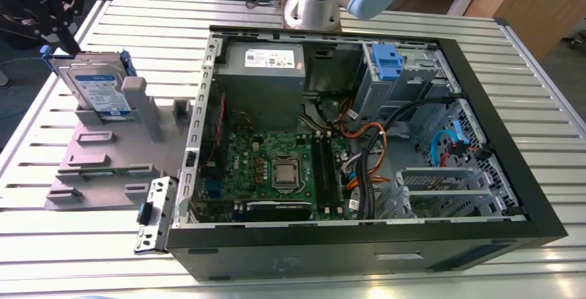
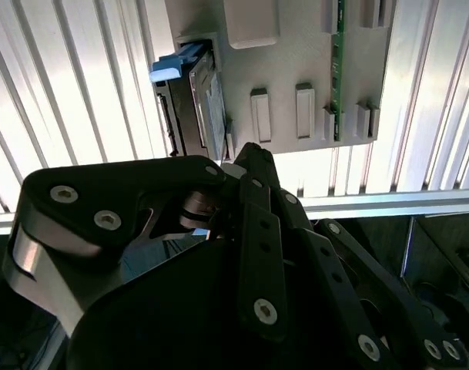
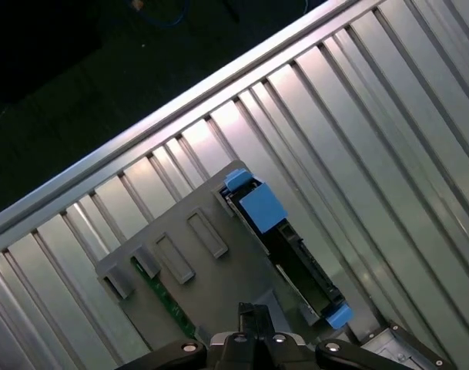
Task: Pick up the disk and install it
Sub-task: 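Pick up the disk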
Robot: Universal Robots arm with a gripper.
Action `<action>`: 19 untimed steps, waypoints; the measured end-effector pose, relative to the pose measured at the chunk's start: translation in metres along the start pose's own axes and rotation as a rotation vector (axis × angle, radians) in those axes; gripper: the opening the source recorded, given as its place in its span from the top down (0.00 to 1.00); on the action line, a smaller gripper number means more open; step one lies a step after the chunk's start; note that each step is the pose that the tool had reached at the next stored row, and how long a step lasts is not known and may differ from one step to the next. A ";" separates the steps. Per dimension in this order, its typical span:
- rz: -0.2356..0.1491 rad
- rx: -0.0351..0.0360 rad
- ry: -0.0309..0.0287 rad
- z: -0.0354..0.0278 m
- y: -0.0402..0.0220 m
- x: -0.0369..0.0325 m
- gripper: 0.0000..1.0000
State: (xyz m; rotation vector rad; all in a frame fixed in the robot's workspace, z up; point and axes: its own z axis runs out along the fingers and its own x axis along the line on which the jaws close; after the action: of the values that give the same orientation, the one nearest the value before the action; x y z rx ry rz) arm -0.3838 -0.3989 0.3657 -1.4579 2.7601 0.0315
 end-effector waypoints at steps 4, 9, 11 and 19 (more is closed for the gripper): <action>-0.006 -0.0002 0.0001 0.0000 0.0000 0.0000 0.89; -0.010 -0.0003 0.0002 0.0000 0.0000 0.0000 0.89; -0.010 -0.0003 0.0003 0.0000 0.0000 0.0000 0.89; -0.017 -0.0003 0.0003 0.0000 0.0000 0.0000 0.89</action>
State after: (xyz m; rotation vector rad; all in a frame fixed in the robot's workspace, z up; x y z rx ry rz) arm -0.3838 -0.3989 0.3657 -1.4815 2.7478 0.0314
